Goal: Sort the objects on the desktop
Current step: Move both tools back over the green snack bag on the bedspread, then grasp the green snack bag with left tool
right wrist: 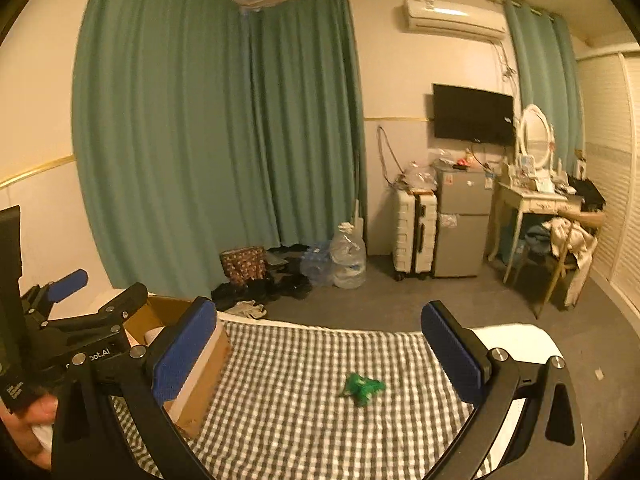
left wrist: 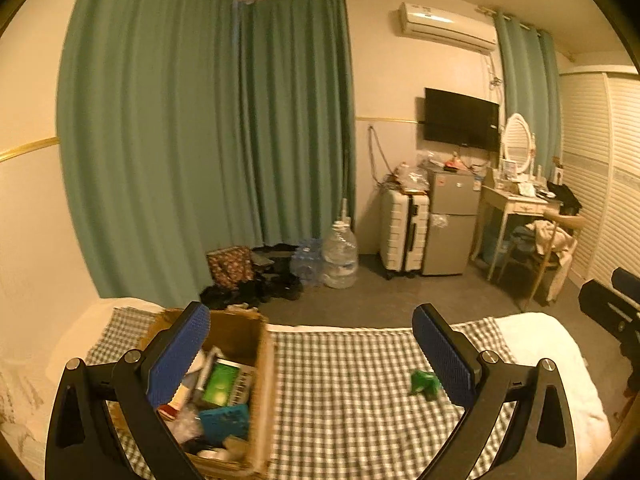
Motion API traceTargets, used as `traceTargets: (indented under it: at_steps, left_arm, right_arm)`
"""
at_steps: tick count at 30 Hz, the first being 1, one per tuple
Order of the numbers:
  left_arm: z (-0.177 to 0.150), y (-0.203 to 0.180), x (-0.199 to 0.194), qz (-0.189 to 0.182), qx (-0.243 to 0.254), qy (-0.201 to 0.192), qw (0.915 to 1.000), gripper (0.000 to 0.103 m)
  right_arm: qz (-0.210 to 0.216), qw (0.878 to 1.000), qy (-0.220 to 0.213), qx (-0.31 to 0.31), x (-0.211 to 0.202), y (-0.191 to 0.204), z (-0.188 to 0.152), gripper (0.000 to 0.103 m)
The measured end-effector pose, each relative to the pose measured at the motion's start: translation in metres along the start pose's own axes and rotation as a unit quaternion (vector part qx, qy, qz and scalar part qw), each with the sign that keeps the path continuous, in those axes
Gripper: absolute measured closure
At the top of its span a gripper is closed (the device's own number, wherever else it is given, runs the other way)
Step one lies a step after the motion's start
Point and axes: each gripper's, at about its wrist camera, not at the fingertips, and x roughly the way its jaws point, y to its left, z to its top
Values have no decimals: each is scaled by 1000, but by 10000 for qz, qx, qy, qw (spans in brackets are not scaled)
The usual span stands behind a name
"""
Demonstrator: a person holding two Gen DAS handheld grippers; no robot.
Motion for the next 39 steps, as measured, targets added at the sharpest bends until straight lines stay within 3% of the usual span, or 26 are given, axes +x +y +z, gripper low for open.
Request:
traceTargets:
  at_steps: [8,14,19,30,39]
  left_arm:
    - [-14,-53,31,-341,243,172,9990,0]
    - [-27,-77,73,-537,277,308,9977,0]
    - [-46,-100,109,-495,476,427,9967,0]
    - [-112,-141,215,-634,642,1451,9853,0]
    - [-147,-161,269,-885,729,1955,9740,0]
  right_arm:
    - [-389,9987,77,309,6,-52,-16,0]
    - [-488,9970,132,591,30,-83,-29,0]
    - [-526,9960,422,592,70,-94,-48,0]
    - [-807,9905,966,554,149,-128,-103,0]
    - [-821,9799,1564,925,205,-171,-141,0]
